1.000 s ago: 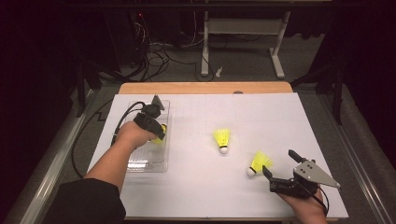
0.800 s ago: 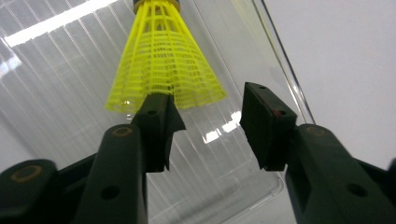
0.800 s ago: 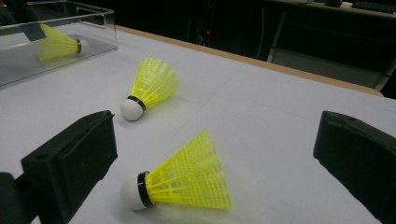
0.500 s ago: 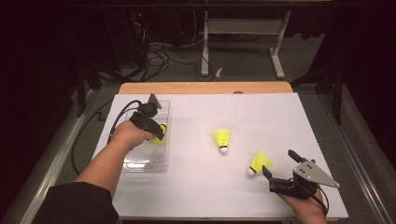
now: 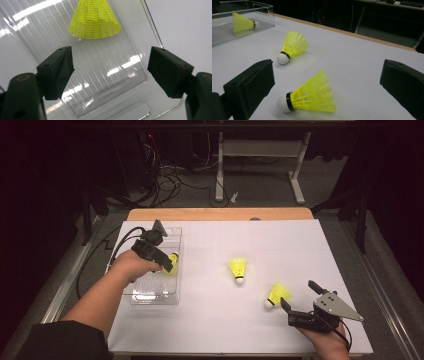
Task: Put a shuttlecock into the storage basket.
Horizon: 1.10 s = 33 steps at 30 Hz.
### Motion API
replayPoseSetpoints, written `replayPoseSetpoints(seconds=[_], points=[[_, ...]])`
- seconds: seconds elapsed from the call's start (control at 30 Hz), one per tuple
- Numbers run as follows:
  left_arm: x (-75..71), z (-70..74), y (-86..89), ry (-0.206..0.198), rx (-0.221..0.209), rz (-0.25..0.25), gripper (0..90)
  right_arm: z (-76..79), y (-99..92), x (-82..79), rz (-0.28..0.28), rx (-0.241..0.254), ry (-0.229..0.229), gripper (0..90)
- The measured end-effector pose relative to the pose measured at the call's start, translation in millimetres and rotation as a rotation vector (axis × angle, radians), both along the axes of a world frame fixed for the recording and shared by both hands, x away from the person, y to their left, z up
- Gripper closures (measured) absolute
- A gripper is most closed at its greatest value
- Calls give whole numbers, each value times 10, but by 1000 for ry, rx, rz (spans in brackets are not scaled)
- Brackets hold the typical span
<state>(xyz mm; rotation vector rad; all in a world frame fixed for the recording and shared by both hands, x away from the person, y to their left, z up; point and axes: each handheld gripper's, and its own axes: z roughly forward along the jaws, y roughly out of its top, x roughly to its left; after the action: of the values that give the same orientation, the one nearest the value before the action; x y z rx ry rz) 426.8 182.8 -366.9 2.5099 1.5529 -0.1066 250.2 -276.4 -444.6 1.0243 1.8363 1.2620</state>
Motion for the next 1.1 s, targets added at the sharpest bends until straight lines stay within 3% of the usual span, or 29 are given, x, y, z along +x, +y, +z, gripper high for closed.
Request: replayPoseSetpoints(seconds=[0.37,0.6,1.1], points=[[-125,59,13,12,15,-50,89,-5,-4,-2,-1,2,1,3],[-210,97,5,10,25,-57,10,-4,-2,-5,-1,0,3,3],[-466,164,-26,-3,38,-96,6,1,-16,-14,-6,-5,1,3]])
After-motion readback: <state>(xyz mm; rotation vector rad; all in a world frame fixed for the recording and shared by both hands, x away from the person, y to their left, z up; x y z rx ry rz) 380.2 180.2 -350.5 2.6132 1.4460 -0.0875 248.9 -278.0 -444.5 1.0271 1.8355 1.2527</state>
